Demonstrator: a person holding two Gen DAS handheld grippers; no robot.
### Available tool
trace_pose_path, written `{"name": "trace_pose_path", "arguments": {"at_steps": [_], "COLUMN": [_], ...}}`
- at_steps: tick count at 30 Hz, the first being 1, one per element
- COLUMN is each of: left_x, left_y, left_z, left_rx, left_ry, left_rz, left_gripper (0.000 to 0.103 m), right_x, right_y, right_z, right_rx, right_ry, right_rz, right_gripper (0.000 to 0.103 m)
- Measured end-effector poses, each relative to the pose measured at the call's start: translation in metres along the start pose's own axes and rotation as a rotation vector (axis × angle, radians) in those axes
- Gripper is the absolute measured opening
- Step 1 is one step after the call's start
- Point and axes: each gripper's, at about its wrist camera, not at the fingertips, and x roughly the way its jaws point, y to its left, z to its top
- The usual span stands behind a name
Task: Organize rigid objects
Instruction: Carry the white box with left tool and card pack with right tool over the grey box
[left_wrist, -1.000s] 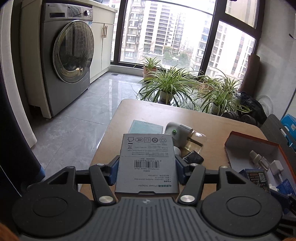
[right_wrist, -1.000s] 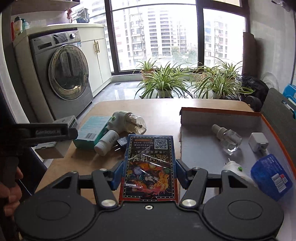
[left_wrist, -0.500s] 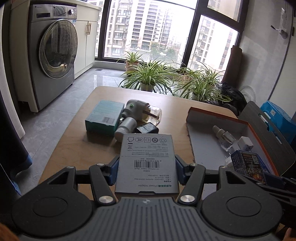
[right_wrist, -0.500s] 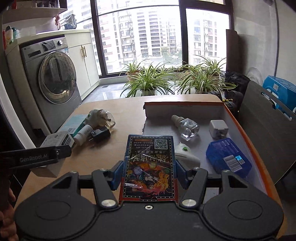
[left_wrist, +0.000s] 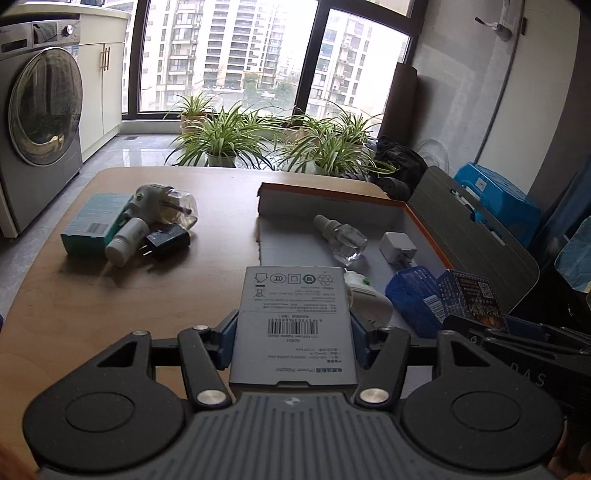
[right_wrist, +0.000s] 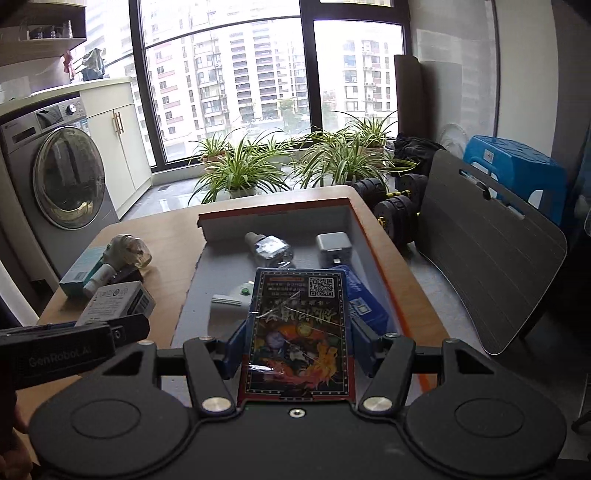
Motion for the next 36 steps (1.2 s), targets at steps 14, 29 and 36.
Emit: {"name": "trace_pose_path", "arguments": {"at_steps": [14, 29, 36], "left_x": [0.010, 0.011, 0.011], "left_y": [-0.029, -0.030, -0.032], "left_z": [-0.009, -0.010, -0.012], "left_rx": [0.035, 0.031, 0.031], "left_ry": [0.033, 0.042, 0.042], "left_rz": [-0.023, -0.007, -0.006], "left_gripper": [0.060, 0.060, 0.060], "right_x": [0.000, 0.003, 0.003], "right_y": [-0.015, -0.015, -0.015], "right_z": [-0.004, -0.006, -0.007], "right_rx": [-0.007, -0.011, -0.011], "right_ry": [0.012, 0.024, 0.024], "right_rz": [0.007, 0.015, 0.015], "right_gripper": [0.071, 0.072, 0.072]}}
